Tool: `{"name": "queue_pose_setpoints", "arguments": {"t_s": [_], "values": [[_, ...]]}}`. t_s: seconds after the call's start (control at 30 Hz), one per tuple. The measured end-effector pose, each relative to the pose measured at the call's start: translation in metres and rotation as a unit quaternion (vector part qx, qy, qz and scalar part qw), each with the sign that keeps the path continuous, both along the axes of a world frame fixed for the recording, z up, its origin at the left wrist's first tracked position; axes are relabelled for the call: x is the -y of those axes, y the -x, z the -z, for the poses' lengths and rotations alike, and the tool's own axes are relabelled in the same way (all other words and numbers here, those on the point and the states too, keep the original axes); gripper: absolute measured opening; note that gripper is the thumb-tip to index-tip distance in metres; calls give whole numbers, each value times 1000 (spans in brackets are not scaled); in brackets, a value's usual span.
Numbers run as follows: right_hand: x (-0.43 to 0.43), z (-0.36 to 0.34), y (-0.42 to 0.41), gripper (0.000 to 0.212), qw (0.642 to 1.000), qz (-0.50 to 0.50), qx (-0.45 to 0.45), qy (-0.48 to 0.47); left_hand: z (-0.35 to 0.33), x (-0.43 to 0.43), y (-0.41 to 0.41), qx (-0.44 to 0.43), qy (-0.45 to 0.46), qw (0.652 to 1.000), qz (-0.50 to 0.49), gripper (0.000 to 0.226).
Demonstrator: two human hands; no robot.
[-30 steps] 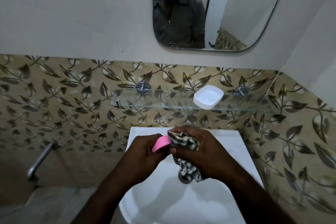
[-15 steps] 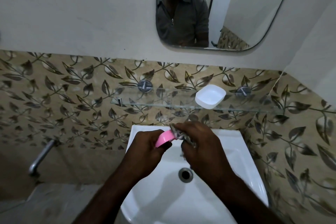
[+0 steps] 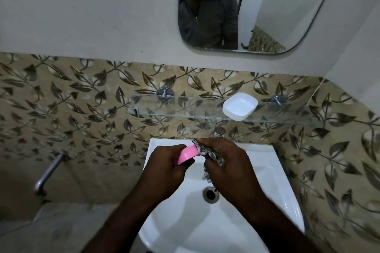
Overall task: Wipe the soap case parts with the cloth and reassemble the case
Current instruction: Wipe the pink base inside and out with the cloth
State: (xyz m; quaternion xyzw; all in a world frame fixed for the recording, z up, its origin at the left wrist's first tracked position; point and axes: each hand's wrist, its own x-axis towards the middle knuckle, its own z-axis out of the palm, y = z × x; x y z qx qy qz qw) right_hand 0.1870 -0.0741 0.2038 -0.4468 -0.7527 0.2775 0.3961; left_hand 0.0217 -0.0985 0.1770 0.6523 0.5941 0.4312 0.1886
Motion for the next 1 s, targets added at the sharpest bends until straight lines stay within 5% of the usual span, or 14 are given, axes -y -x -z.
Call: {"name": "queue_pose_setpoints", "arguments": {"t_s": [0.13,0.33,0.57,0.73,0.9,1.0], "values": [[17,-10,8,54,977,-41,119,-170,-7,-1,-5,-8,-32,999,-8,34],[1,-4,-1,52,998,29,36,-33,-2,3,-7,-17,-20,999,-29,40],[21,-16,13,43,980,17,121,-155,-6,-2,-11,-40,-39,998,-39,41],[1,-11,3,45,997,45,55,-11,-2,4,-10,-11,-34,999,-39,38],[16,-19,12,44,978,-5,135,-162,-6,0,-6,-9,-39,999,-36,33],[11,-20,11,43,999,-25,29,-10,-6,3,-2,-7,-42,999,-32,37]]}}
